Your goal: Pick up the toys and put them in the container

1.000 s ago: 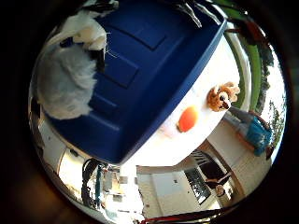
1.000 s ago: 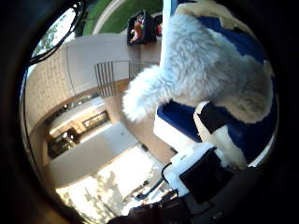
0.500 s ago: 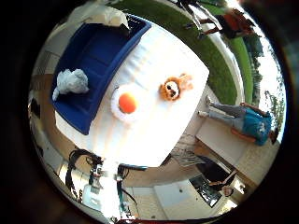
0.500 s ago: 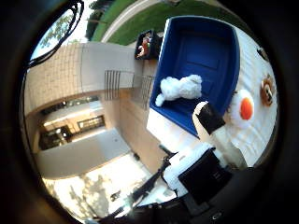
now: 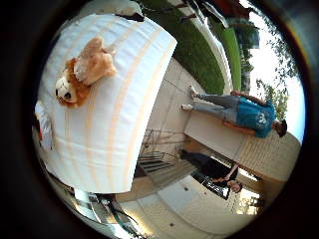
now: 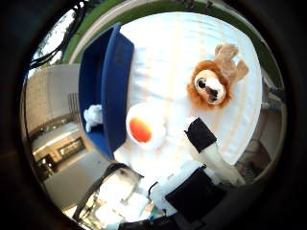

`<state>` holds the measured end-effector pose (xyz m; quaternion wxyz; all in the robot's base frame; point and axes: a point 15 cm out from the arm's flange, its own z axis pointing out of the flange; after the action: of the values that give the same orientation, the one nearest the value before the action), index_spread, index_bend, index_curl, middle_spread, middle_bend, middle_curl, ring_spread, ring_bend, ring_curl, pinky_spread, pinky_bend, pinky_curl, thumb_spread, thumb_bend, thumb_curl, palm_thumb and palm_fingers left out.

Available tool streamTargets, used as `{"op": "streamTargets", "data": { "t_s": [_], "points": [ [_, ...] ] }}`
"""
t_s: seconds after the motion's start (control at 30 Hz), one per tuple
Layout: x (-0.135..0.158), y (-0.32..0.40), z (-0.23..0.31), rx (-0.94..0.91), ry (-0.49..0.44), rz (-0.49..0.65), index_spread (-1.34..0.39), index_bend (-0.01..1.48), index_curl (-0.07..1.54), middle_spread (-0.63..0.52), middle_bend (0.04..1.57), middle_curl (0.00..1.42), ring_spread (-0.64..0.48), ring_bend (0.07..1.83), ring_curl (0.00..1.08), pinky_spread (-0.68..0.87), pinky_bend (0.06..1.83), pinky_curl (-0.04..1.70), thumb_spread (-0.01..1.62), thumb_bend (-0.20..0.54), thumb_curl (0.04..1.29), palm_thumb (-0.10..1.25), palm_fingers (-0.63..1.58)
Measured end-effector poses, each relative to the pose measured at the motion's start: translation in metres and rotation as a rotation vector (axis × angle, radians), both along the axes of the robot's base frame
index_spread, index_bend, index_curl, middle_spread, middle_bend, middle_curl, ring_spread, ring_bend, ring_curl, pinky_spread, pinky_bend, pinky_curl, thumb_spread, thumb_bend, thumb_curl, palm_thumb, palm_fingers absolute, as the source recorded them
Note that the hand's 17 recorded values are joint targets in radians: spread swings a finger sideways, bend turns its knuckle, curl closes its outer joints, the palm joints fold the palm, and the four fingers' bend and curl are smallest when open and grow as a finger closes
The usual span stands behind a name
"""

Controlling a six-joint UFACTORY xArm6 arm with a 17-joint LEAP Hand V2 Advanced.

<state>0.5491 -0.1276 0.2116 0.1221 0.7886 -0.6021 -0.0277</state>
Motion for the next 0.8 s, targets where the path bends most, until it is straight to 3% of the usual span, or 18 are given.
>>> {"op": "streamTargets", "data": {
  "t_s": [0.33, 0.37, 0.4, 0.43, 0.53, 0.6, 0.73, 0.8],
  "points": [
    [0.004, -0.021, -0.06, -0.137, 0.099, 0.093, -0.36, 0.17, 0.27, -0.01, 0.18, 0.33, 0.24, 0.33, 0.31, 0.41, 0.46, 0.28, 1.16, -0.024, 0.4, 0.63, 0.02],
    [0.003, -0.023, -0.06, -0.136, 0.099, 0.093, -0.29, 0.26, 0.29, -0.02, 0.28, 0.35, 0.24, 0.44, 0.31, 0.42, 0.45, 0.24, 1.15, -0.018, 0.4, 0.65, 0.51],
    [0.003, -0.024, -0.06, -0.133, 0.101, 0.096, -0.3, 0.26, 0.28, -0.03, 0.3, 0.36, 0.24, 0.47, 0.3, 0.42, 0.45, 0.22, 1.15, -0.017, 0.39, 0.65, 0.61],
    [0.003, -0.025, -0.059, -0.132, 0.1, 0.095, -0.33, 0.22, 0.29, -0.06, 0.4, 0.4, 0.19, 0.6, 0.34, 0.41, 0.47, 0.22, 1.15, -0.014, 0.39, 0.68, 0.84],
    [0.002, -0.027, -0.044, -0.119, 0.078, 0.084, -0.39, 0.11, 0.26, -0.1, 0.61, 0.5, 0.15, 0.89, 0.46, 0.4, 0.52, 0.26, 1.14, -0.01, 0.4, 0.72, 1.03],
    [0.005, -0.024, -0.02, -0.092, 0.034, 0.078, -0.46, 0.11, 0.24, -0.13, 0.76, 0.59, 0.1, 1.08, 0.56, 0.4, 0.66, 0.32, 1.14, -0.002, 0.41, 0.77, 1.08],
    [0.008, 0.002, 0.025, 0.015, -0.056, 0.076, -0.56, 0.24, 0.25, -0.17, 0.9, 0.7, 0.04, 1.18, 0.65, 0.39, 0.99, 0.45, 1.13, 0.042, 0.47, 0.92, 1.2],
    [-0.001, 0.019, 0.042, 0.074, -0.056, 0.069, -0.61, 0.3, 0.27, -0.18, 0.97, 0.75, 0.01, 1.2, 0.68, 0.37, 1.11, 0.51, 1.13, 0.041, 0.49, 0.95, 1.2]
  ]
}}
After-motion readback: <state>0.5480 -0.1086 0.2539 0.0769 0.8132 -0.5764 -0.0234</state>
